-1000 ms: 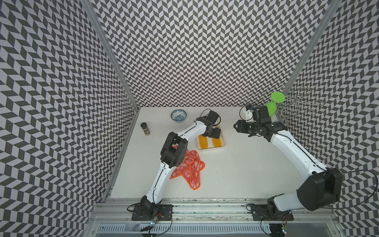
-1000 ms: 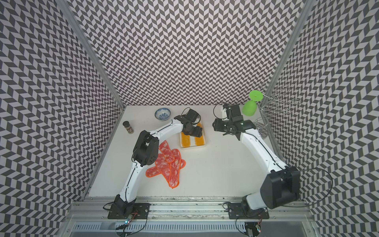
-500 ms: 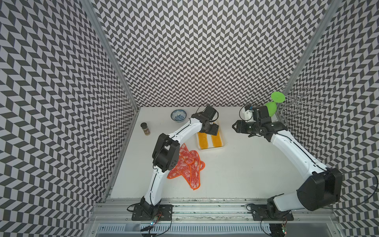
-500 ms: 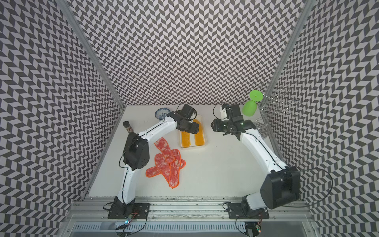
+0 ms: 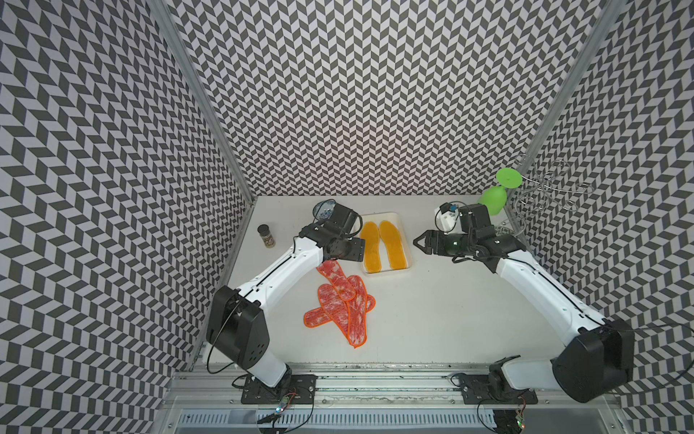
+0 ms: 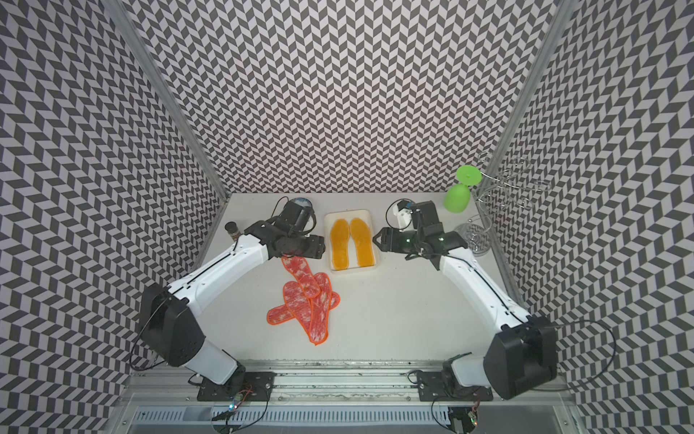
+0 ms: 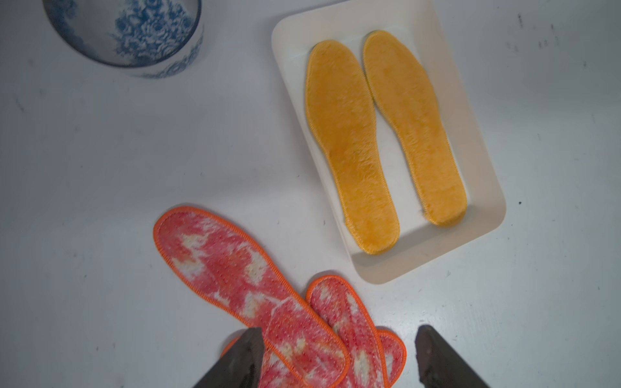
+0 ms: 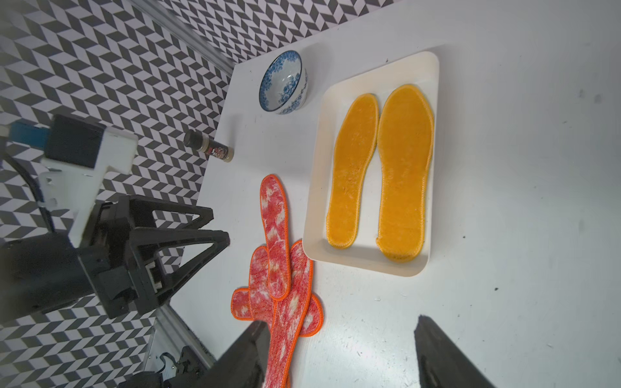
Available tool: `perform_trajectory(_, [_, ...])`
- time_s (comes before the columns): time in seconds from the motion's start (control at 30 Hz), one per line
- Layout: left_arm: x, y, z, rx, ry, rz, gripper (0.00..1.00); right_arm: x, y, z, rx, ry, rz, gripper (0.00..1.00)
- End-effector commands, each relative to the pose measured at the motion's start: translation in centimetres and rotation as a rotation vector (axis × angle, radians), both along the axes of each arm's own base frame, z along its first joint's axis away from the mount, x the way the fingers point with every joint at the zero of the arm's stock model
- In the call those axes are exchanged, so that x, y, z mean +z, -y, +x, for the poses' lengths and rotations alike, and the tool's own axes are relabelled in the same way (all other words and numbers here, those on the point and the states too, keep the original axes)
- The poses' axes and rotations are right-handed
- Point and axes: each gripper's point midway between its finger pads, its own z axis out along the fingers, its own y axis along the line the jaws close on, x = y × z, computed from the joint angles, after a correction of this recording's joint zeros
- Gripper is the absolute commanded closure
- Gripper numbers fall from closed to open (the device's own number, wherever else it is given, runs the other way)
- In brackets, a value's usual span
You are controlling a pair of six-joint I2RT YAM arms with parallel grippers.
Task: Put the insoles into the storage box
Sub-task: Place the insole in the storage box, then pick up the insole from the center of the board.
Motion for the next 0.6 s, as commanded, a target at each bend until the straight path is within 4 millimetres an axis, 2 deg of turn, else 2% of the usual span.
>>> perform_trajectory(0.0, [0.2,-2.0,-1.4,0.064,-0.001,0.002,0.21,1.5,-1.6,-0.9,0.025,0.039,0.058,0.28])
perform_trajectory(0.3, [-0.2,-5.5,-4.1,0.125,-0.009,-0.010,0.11,1.6,-3.4,-2.5,0.046,0.019,0.079,0.21])
perform_trajectory(0.4, [-0.1,-6.1,-4.9,0.151,-0.021,-0.032,0.10,1.8,-3.5,-2.8,0.044,0.017,0.087,0.17])
perform_trajectory(0.5, [-0.1,-6.6,-5.7,0.159,-0.029,-0.030,0.03,1.9,-3.5,-3.1,0.039,0.017,0.093,0.15])
perform_trajectory(0.57, [-0.6,-6.8,-6.3,0.162,-0.044,-0.026,0.02,1.9,-3.4,-3.2,0.038,0.014,0.093,0.12])
